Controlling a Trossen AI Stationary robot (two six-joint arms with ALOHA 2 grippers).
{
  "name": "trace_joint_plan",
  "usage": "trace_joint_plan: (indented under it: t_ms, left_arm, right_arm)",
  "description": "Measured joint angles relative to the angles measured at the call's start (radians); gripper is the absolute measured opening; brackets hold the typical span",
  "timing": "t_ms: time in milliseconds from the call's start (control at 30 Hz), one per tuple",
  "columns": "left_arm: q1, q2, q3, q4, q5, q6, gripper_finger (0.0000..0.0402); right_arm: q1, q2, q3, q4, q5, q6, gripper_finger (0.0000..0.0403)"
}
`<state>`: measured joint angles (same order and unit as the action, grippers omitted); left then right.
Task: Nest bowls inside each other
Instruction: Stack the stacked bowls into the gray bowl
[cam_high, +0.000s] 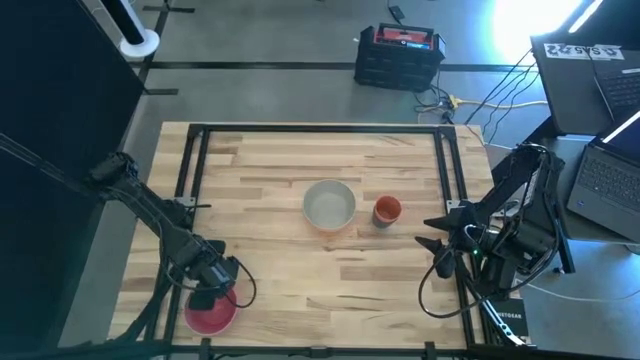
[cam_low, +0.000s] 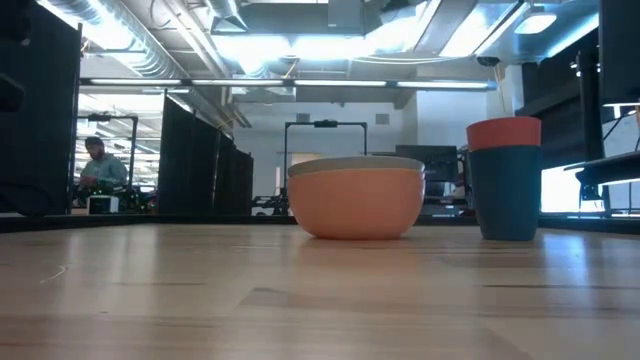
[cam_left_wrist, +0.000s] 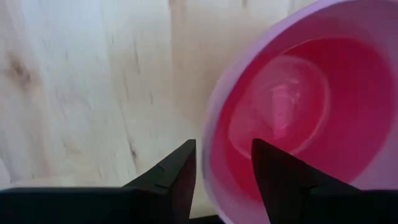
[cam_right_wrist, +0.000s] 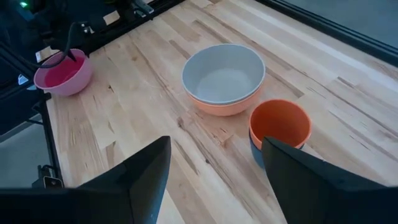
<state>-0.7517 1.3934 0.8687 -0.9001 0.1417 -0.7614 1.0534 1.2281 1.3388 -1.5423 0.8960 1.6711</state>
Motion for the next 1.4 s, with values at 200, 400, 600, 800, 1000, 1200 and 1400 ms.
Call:
trace_joint_plan:
  t_ms: [200, 400, 600, 800, 1000, 1200, 1400]
  left_arm:
    - [0.000, 0.001, -0.038, 0.039, 0.002, -0.018, 0.0138]
    - [0.007, 0.009, -0.100, 0.133, 0.002, -0.042, 0.0133]
    - [0.060, 0.023, -0.092, 0.145, -0.002, 0.018, 0.0072]
    - [0.115, 0.036, -0.082, 0.159, -0.006, 0.082, 0.0011]
    - [0.235, 0.038, 0.109, 0.008, -0.012, 0.210, 0.0002]
    - [0.492, 0.072, 0.405, -0.222, 0.039, 0.365, 0.0001]
    - [0.785, 0.330, 0.805, -0.504, 0.040, 0.607, 0.0000]
  right_arm:
    - [0.000, 0.000, 0.000, -0.012, -0.009, -0.003, 0.0237]
    - [0.000, 0.000, 0.000, -0.021, -0.015, -0.002, 0.0237]
    - [0.000, 0.000, 0.000, -0.025, -0.021, -0.001, 0.0237]
    - [0.000, 0.000, 0.000, -0.029, -0.028, 0.001, 0.0237]
    - [0.000, 0.000, 0.000, -0.029, -0.043, 0.004, 0.0237]
    - [0.000, 0.000, -0.017, -0.028, -0.042, 0.023, 0.0237]
    - [0.000, 0.000, -0.106, 0.053, -0.042, 0.066, 0.0237]
